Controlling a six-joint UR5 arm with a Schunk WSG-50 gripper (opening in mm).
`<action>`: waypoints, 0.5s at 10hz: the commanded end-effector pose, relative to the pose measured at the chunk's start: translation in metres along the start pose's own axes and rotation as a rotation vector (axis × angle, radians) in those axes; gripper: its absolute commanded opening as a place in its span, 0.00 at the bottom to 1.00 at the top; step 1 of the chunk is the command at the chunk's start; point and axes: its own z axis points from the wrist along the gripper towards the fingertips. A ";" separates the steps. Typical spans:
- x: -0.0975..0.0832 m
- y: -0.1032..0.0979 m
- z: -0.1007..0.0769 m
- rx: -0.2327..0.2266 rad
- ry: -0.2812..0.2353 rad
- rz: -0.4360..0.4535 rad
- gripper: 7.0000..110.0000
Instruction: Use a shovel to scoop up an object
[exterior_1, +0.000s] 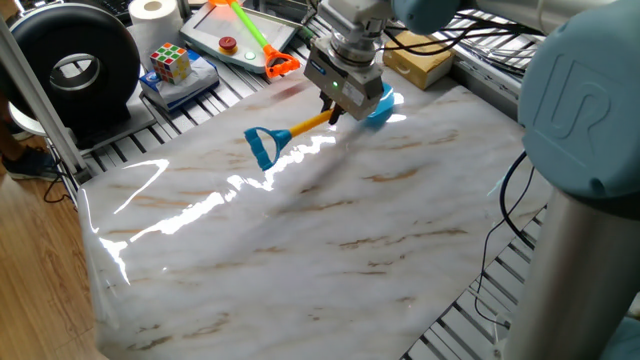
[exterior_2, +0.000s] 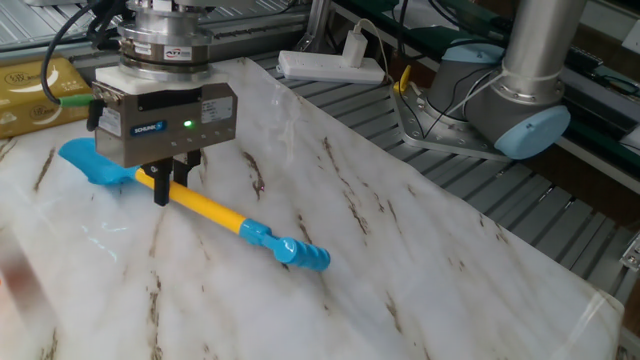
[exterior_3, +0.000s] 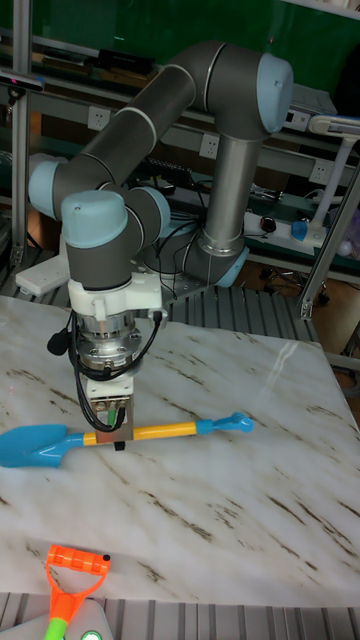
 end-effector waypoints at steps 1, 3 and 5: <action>-0.003 -0.004 -0.002 0.015 -0.017 0.010 0.00; -0.003 0.000 -0.002 0.000 -0.018 -0.015 0.00; 0.017 0.006 -0.003 -0.021 0.012 -0.053 0.00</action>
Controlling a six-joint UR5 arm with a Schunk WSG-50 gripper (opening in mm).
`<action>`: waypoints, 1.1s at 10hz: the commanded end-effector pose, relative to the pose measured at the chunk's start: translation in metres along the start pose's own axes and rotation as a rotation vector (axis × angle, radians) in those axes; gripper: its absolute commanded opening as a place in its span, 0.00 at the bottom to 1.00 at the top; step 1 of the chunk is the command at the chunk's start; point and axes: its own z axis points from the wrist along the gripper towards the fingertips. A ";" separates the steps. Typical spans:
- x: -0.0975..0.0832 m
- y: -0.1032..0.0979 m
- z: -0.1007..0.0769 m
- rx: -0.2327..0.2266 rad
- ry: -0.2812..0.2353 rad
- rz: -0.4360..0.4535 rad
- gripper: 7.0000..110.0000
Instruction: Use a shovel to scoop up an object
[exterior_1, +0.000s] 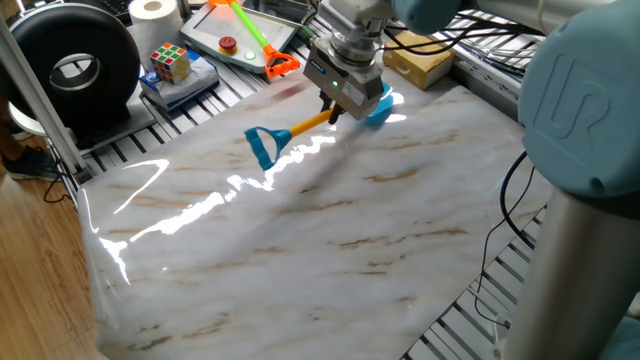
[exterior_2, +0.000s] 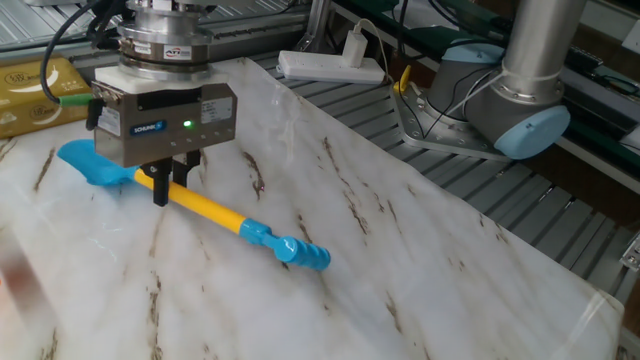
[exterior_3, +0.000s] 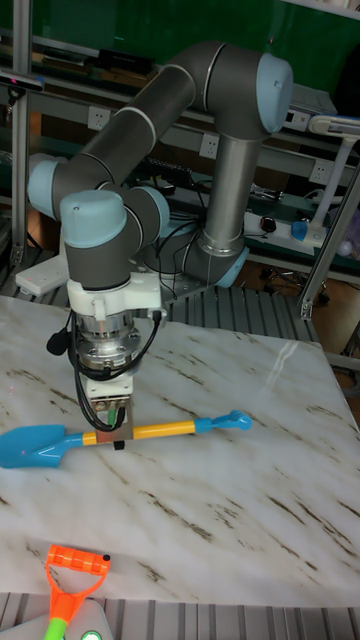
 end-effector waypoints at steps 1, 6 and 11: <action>0.018 0.004 0.000 -0.006 -0.010 -0.039 0.00; 0.030 0.010 -0.005 -0.010 -0.045 -0.040 0.00; 0.051 0.012 0.004 -0.015 -0.071 -0.082 0.00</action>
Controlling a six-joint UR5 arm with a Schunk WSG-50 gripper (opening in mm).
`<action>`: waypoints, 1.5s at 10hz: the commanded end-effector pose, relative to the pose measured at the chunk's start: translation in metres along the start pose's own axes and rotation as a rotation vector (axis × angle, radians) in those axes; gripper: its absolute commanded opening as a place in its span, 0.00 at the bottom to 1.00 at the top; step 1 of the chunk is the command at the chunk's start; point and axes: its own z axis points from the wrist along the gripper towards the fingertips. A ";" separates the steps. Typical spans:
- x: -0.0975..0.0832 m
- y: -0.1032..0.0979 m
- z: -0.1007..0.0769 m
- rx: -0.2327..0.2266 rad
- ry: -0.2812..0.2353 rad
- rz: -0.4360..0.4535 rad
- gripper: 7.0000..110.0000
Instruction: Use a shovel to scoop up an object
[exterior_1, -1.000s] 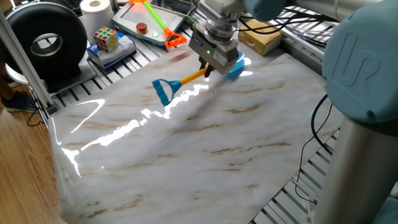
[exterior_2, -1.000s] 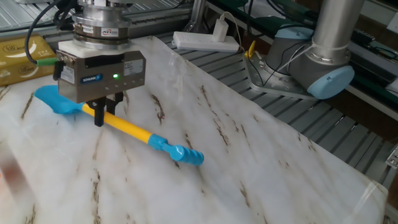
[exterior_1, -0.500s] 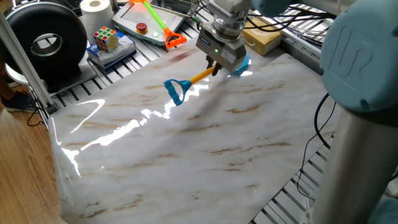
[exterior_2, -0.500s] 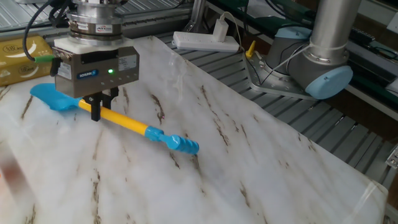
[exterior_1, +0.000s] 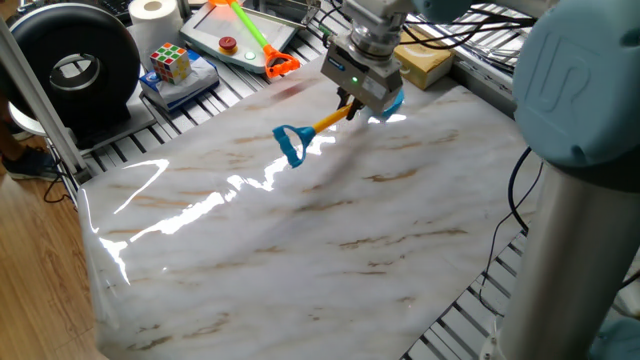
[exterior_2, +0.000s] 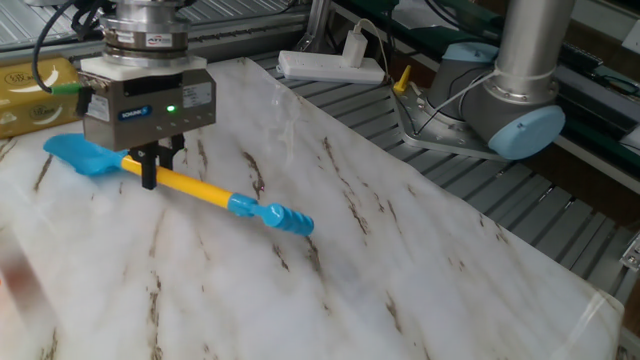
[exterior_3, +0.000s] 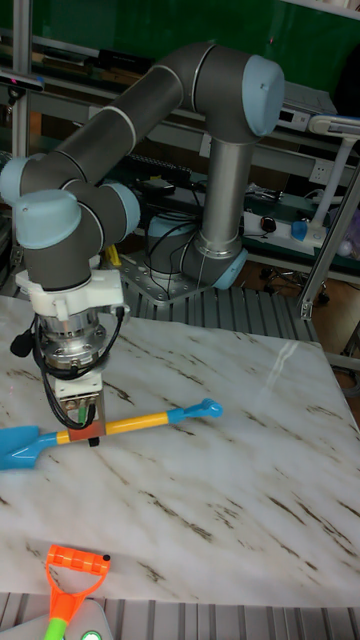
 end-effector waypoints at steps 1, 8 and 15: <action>0.015 0.001 0.004 -0.005 -0.015 -0.013 0.00; 0.013 0.011 -0.004 -0.088 0.055 0.032 0.00; 0.023 0.016 0.000 -0.105 0.045 0.020 0.00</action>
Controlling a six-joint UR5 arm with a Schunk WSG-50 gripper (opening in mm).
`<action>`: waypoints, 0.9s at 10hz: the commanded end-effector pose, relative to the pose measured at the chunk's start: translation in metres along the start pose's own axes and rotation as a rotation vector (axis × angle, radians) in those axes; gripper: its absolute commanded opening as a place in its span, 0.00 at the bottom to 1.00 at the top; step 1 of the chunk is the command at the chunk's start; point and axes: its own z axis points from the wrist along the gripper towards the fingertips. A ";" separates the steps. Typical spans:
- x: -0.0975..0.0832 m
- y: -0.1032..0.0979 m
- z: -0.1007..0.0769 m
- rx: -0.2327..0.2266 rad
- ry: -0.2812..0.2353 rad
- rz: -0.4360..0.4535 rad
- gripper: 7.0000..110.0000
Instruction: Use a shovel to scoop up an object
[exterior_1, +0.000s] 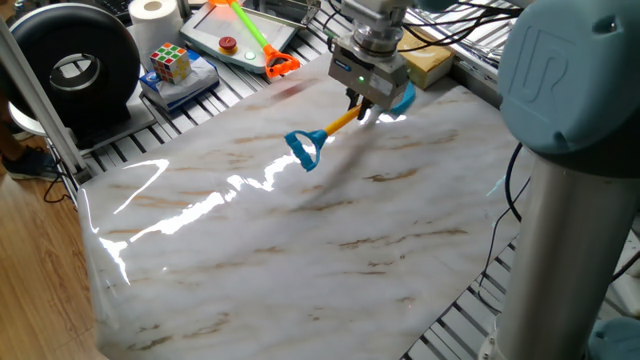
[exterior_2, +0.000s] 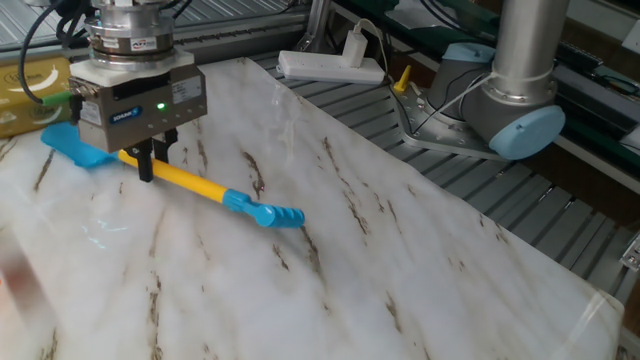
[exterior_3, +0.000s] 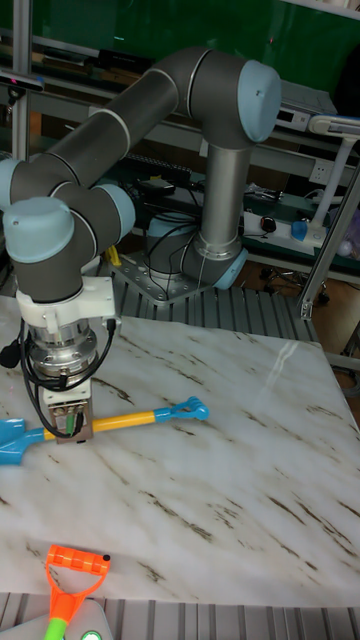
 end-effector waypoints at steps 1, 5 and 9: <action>0.019 0.000 0.003 -0.002 0.034 -0.005 0.00; 0.040 0.000 0.001 -0.016 0.118 -0.019 0.00; 0.067 -0.008 0.000 -0.002 0.211 -0.052 0.00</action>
